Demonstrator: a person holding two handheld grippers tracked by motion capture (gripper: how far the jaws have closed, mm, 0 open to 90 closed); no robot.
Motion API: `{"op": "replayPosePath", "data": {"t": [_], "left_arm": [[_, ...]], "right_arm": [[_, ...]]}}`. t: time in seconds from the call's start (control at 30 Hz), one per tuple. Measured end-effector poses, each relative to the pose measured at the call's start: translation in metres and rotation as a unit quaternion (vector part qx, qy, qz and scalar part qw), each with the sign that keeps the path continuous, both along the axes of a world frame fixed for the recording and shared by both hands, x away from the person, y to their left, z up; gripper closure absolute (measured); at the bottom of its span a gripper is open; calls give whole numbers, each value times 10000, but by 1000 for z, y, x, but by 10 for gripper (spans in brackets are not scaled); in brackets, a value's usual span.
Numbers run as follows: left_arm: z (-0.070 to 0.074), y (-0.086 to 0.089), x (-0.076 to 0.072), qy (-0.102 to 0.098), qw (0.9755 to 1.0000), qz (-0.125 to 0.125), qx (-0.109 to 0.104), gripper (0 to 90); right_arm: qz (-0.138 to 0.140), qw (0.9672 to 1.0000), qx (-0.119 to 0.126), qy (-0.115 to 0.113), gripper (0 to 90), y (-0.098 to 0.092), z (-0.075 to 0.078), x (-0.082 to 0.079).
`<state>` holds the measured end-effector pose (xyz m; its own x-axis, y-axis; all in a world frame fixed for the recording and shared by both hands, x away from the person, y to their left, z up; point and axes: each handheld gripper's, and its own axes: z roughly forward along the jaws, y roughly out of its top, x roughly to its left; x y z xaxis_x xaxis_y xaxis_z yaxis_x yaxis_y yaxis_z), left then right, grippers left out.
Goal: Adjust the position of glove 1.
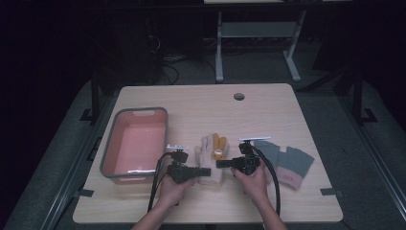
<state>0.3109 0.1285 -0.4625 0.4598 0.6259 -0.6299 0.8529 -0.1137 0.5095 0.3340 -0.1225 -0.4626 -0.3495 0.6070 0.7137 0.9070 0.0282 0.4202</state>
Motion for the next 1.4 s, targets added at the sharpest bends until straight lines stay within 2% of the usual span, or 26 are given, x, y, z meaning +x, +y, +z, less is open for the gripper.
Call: {"op": "replayPosePath", "data": {"t": [0.13, 0.33, 0.57, 0.83, 0.93, 1.17, 1.4], "left_arm": [[6, 0, -1, -54, 10000, -30, -34, 676], [11, 1, -1, -155, 9998, -56, -61, 676], [20, 6, 1, -165, 9998, -81, -77, 675], [31, 8, 4, -318, 9994, -108, -81, 675], [34, 8, 5, -274, 9995, -84, -134, 675], [37, 6, 9, -279, 9994, -116, -175, 676], [46, 7, 12, -386, 9990, -102, -214, 676]], "right_arm": [[-8, 10000, 89, -24, 835, -2, 4, -1], [20, 9999, 78, -101, 835, -2, 11, -2], [90, 9998, 50, -167, 837, 2, 21, 1], [129, 9995, 51, -274, 837, 4, 33, 4], [100, 9996, 125, -241, 837, 3, 35, 5], [88, 9995, 100, -278, 837, 0, 39, 7], [54, 9993, 166, -337, 837, 0, 50, 9]]}}
